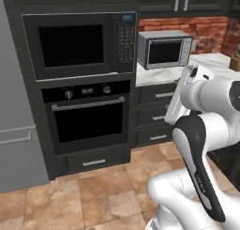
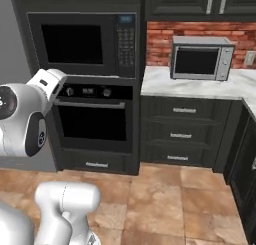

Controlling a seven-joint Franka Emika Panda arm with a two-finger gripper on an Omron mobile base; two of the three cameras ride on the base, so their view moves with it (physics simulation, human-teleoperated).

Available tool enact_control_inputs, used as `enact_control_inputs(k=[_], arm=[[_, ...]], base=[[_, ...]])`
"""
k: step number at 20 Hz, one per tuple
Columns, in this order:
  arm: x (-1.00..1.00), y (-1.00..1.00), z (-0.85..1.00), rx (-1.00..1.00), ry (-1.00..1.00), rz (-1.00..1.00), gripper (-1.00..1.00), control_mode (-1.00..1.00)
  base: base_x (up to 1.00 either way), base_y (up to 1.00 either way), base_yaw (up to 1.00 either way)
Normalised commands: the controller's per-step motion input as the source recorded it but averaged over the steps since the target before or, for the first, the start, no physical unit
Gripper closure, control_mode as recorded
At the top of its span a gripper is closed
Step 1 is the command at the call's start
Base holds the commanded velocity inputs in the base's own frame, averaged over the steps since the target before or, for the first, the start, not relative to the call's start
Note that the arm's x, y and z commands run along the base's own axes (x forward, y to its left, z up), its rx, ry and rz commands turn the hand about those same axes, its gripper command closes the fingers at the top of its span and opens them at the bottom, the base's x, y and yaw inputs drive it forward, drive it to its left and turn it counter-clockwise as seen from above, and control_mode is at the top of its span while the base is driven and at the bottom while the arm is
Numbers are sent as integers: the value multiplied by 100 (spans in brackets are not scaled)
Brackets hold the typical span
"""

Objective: Open the cabinet directly in front. Then move the beer and the mug to the dining counter with the jar on it.

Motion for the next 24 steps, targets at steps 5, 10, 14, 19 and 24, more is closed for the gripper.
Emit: enact_control_inputs(k=[5,10,14,19,24], arm=[[0,0,0,0,0,0,-100,100],[0,0,0,0,0,0,-100,100],[0,0,0,0,0,0,-100,100],[0,0,0,0,0,0,-100,100],[0,0,0,0,0,0,-100,100]], base=[[48,100,-38],[59,49,-73],[1,0,-100],[0,0,-100],[34,0,-92]])
